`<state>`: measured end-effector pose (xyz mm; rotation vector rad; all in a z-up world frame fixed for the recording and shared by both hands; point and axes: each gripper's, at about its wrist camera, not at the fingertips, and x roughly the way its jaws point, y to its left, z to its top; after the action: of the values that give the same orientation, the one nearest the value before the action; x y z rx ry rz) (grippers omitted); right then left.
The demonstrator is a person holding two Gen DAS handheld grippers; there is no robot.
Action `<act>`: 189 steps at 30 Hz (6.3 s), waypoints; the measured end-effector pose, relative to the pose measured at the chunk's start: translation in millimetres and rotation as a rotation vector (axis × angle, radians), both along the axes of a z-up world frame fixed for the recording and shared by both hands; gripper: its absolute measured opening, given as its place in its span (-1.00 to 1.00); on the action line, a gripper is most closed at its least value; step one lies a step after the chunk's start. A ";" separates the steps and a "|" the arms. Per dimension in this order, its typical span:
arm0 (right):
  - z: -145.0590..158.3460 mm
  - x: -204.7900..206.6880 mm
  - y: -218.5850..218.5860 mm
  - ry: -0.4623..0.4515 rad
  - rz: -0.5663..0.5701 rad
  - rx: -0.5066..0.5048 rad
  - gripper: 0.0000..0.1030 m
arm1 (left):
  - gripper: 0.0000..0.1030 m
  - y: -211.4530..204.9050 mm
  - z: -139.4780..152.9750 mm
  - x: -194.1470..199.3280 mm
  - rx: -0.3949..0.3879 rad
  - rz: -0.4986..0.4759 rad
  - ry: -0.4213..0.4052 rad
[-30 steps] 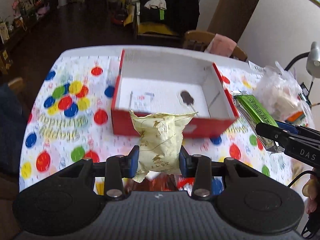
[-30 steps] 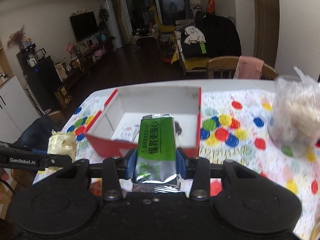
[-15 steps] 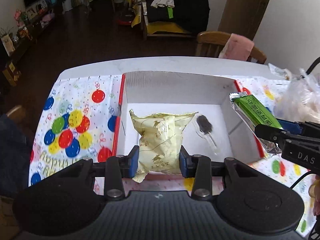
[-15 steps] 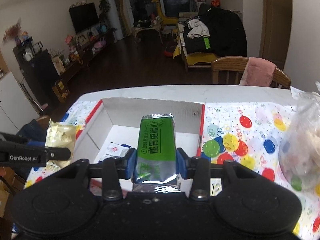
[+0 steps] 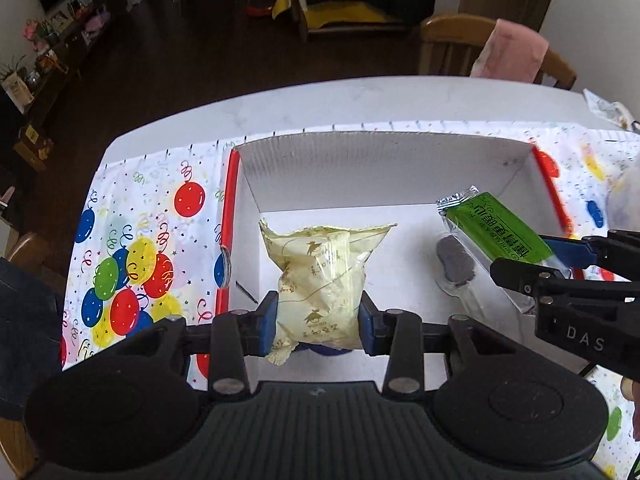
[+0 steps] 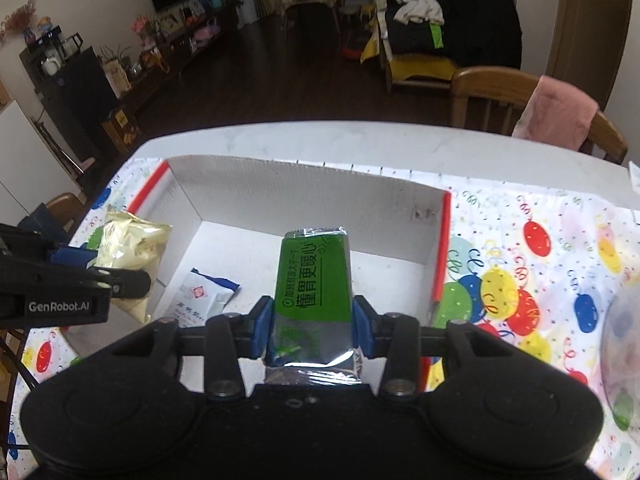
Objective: Organize snacks
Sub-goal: 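Lower both held snacks into the red box and open both grippers, then lift both tools out of the box back toward the remaining snacks, then grasp the blue cookie packet with right gripper while left grasps the blue candy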
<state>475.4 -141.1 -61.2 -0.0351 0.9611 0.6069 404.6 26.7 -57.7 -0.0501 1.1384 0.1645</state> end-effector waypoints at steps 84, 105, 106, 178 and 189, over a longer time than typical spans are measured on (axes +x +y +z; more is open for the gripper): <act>79.8 -140.1 -23.8 -0.078 0.082 0.153 0.66 | 0.16 7.0 71.1 -151.8 -0.070 -0.052 -0.197; 59.2 -239.4 -39.8 -0.116 0.087 0.182 1.00 | 0.46 6.8 59.0 -260.0 -0.086 -0.035 -0.291; 55.5 -242.0 -40.5 -0.111 0.082 0.180 1.00 | 0.53 7.9 57.2 -264.7 -0.102 -0.034 -0.299; -74.4 -338.8 -29.9 0.009 0.221 -0.088 -0.11 | 0.16 -58.3 -96.5 -320.8 -0.015 -0.606 -0.057; -67.7 -338.0 -40.5 0.024 0.183 -0.038 -0.11 | -0.56 -65.0 -101.3 -306.6 -0.042 -0.679 0.023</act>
<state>137.5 -181.5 -128.9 -0.1515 0.9994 0.7585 98.0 -38.3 -159.0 0.3005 1.1247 -0.4631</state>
